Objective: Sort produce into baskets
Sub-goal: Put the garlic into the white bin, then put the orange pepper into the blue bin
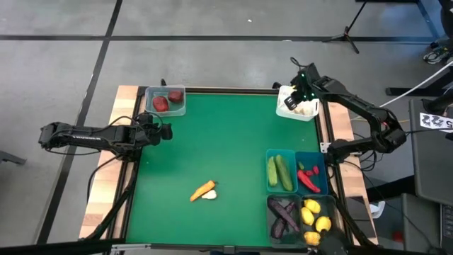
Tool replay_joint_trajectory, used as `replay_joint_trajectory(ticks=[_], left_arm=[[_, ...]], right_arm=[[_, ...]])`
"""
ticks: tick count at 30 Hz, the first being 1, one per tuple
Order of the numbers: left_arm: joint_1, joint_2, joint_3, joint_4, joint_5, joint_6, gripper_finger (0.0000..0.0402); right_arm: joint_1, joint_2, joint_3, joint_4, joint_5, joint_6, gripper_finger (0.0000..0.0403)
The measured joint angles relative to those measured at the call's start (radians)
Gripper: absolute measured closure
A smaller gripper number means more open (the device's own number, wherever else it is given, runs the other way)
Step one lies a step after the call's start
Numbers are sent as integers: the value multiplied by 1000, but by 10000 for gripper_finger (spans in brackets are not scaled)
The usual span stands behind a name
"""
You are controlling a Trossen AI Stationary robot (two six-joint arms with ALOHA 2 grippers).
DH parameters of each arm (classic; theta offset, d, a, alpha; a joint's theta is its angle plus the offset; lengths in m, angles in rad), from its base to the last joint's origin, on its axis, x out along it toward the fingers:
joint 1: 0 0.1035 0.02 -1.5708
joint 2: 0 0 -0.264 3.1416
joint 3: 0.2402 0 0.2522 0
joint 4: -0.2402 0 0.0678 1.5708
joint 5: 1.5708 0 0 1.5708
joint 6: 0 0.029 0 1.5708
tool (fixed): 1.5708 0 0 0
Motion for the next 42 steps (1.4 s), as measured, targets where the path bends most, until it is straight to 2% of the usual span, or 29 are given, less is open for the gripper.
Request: replay_joint_trajectory(ticks=[7,16,19,25,28,31,34,36,38,42], left_arm=[[0,0,0,0,0,15,57],[0,0,0,1,-1,6,57],[0,0,0,1,-1,6,57],[0,0,0,1,-1,5,57],[0,0,0,1,-1,4,57],[0,0,0,1,-1,4,57],[0,0,0,1,-1,4,57],[0,0,0,1,-1,2,57],[0,0,0,1,-2,-6,57],[0,0,0,1,-2,-10,57]], right_arm=[[-74,0,-101,39,22,-1,317],[-78,0,-108,67,16,18,313],[-78,0,-108,69,15,18,289],[-78,0,-108,67,42,25,210],[-78,0,-108,66,44,26,187],[-78,0,-86,28,-35,32,181],[-77,0,-21,-35,-179,45,185],[-77,0,25,-75,-310,74,188],[-68,0,63,-90,-484,104,189],[21,-9,104,-92,-780,117,189]])
